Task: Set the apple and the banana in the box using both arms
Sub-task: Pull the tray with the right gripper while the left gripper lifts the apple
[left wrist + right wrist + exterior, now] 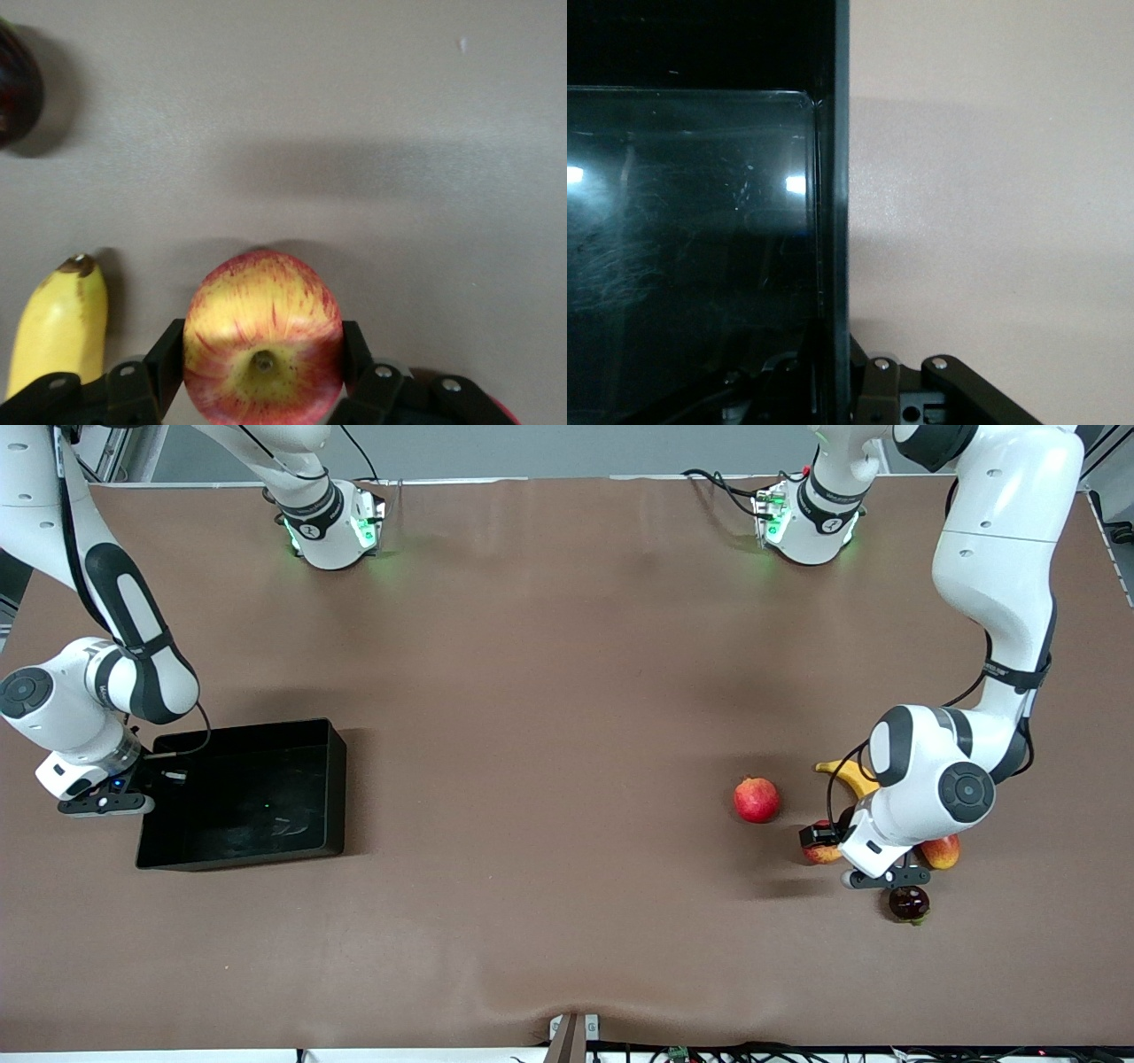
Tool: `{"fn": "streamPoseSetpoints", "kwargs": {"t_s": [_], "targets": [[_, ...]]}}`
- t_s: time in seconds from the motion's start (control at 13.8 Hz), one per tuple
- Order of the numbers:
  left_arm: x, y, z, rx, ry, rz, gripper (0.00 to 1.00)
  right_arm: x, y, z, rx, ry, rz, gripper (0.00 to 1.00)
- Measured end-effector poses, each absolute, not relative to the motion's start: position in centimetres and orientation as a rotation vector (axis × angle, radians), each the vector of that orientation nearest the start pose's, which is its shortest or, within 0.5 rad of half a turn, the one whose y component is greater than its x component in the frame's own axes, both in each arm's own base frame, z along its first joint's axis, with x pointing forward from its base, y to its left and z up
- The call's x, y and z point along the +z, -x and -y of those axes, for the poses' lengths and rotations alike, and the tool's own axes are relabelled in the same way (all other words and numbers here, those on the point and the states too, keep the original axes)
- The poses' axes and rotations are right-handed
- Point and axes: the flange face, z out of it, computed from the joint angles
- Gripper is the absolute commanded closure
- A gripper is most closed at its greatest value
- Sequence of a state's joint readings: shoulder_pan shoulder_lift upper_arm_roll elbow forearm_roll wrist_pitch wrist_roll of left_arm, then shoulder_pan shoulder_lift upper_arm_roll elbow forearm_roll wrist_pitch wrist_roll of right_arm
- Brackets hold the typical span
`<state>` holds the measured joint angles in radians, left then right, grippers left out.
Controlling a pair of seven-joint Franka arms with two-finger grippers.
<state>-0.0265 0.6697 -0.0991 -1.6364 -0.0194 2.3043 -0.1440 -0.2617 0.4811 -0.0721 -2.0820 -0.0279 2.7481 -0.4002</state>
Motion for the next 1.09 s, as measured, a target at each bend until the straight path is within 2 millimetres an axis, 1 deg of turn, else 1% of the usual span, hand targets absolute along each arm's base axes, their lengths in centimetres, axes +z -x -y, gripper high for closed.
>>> {"fn": "streamPoseSetpoints", "kwargs": {"t_s": [0.15,0.36,0.51,0.65,0.73,0.87,1.02,1.09], "targets": [[26.1,-68.4,8.0,0.039,3.211,0.074,1.0,22.1,-57.7,19.6,-0.221,3.23,0.169,1.0],[32.0,-67.3,8.0,0.103,3.198,0.059,1.0,24.8,-59.2,18.7,-0.165,3.214,0.179,1.0],[35.5,-66.2,7.9,0.156,3.186,0.051,1.0,26.2,-60.0,17.0,-0.141,3.206,0.157,1.0],[38.9,-65.1,8.2,0.174,3.179,0.056,1.0,26.9,-60.6,14.3,-0.128,3.199,0.126,1.0],[40.5,-64.5,8.7,0.176,3.178,0.069,1.0,27.1,-60.9,12.9,-0.131,3.197,0.114,1.0],[43.2,-63.3,10.7,0.175,3.178,0.123,1.0,27.2,-61.4,10.3,-0.137,3.191,0.096,1.0],[45.3,-62.0,13.1,0.178,3.176,0.171,1.0,27.2,-61.7,8.3,-0.144,3.168,0.084,1.0],[46.0,-61.4,14.2,0.192,3.171,0.199,1.0,27.2,-61.8,7.4,-0.148,3.143,0.065,1.0]]}}
